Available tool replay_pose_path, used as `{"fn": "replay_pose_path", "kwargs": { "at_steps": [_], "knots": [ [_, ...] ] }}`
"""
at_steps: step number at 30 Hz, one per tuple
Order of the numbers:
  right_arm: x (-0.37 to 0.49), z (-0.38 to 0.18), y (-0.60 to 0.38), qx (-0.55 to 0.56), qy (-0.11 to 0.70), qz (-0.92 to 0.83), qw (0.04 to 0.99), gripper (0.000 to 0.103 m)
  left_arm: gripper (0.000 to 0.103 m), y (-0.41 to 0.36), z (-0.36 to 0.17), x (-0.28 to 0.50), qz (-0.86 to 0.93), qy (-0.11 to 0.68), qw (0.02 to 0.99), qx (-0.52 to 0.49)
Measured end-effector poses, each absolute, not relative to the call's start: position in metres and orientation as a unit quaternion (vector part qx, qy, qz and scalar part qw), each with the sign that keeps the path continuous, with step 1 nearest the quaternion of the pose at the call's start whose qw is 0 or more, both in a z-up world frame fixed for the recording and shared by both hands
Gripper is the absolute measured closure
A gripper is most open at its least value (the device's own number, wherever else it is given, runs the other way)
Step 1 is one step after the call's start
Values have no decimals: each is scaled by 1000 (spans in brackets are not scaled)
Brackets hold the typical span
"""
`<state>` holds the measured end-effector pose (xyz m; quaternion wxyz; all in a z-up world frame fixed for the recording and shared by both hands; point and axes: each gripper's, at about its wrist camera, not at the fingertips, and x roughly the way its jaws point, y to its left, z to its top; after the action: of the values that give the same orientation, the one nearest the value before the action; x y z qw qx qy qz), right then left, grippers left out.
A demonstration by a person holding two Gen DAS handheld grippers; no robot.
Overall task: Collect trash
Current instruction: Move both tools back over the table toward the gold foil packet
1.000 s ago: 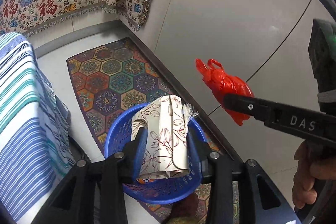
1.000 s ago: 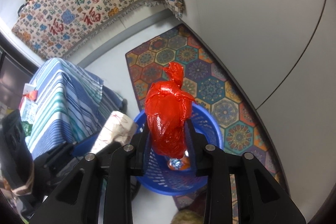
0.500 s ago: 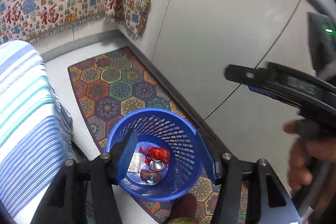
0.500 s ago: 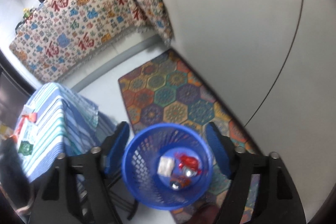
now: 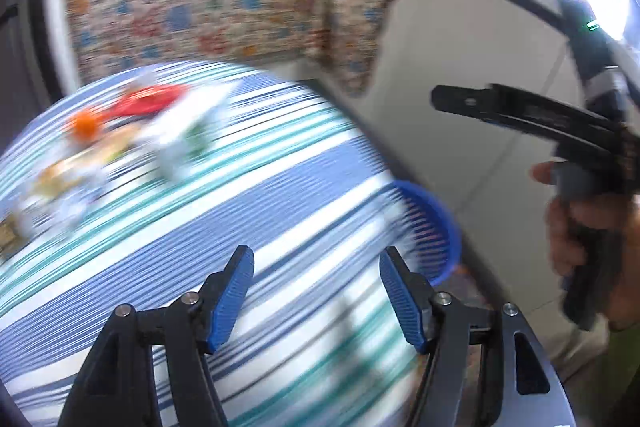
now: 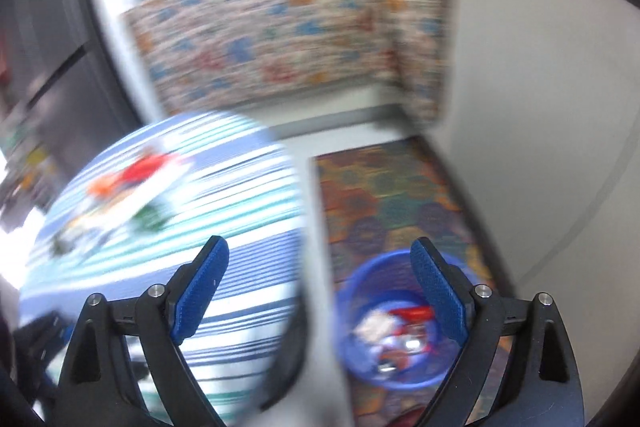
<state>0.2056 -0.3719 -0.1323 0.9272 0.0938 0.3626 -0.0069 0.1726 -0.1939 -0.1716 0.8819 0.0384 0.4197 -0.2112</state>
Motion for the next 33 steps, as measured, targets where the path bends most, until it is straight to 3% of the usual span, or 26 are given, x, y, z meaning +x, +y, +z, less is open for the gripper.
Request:
{"fn": "replay_pose_path", "kwargs": {
  "at_steps": [8,14,19,20,21,23,27,33],
  "knots": [
    [212,-182,-213,4,424,94,901,10,36,-52,-191,170,-83,441,894,10],
    [228,-206,-178,1,453,65,889,9,36,7,-197,170,-53,448,892,-15],
    [245,-210,-168,-10,449,51,892,4,34,26,-199,184,-50,446,893,22],
    [246,-209,-167,-10,450,51,891,3,32,28,-200,189,-49,445,893,32],
    [248,-210,-167,-9,452,52,890,1,20,34,-200,193,-53,446,893,35],
    [250,-210,-168,-9,454,52,890,0,19,49,-200,205,-59,446,892,39],
    [253,-210,-169,-10,454,52,889,0,2,71,-200,235,-79,455,886,50],
    [252,-210,-170,-10,454,52,889,0,0,92,-201,275,-136,454,877,79]
  ]
}}
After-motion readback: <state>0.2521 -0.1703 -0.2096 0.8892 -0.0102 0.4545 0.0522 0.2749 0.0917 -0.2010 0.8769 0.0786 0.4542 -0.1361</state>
